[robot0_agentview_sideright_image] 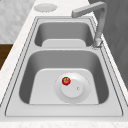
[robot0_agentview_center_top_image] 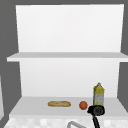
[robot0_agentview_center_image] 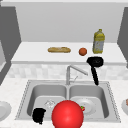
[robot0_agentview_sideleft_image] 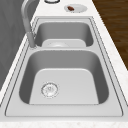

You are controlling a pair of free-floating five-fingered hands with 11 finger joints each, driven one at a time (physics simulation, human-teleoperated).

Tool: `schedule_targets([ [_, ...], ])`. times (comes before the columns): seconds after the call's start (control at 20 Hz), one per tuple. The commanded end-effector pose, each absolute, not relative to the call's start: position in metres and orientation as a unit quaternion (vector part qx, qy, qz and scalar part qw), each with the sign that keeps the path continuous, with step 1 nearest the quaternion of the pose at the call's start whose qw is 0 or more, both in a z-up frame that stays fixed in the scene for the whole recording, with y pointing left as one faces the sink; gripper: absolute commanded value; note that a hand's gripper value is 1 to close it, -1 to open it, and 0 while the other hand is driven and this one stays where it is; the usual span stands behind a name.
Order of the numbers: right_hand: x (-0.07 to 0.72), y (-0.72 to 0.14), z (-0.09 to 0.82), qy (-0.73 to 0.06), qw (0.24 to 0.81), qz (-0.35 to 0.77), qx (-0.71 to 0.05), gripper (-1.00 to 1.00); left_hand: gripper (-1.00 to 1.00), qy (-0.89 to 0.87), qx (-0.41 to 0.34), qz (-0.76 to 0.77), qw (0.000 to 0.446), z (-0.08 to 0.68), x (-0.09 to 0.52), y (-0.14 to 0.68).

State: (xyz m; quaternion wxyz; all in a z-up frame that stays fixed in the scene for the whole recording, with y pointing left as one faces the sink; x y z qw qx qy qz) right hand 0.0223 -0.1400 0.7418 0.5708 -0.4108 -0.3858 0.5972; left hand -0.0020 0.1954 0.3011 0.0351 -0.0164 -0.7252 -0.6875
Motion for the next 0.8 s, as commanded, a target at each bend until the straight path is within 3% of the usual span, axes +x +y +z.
schedule_targets([
  [0.0, 0.029, -0.132, 0.773, -0.385, 0.571, 0.597, -0.411, -1.0, 0.0, -0.725, -0.016, -0.687, 0.035, 0.301, -0.002, 0.195],
  [0.75, 0.141, -0.112, 0.837, -0.373, 0.581, 0.606, -0.395, -1.0, 0.0, -0.725, -0.016, -0.687, 0.035, 0.301, -0.002, 0.195],
])
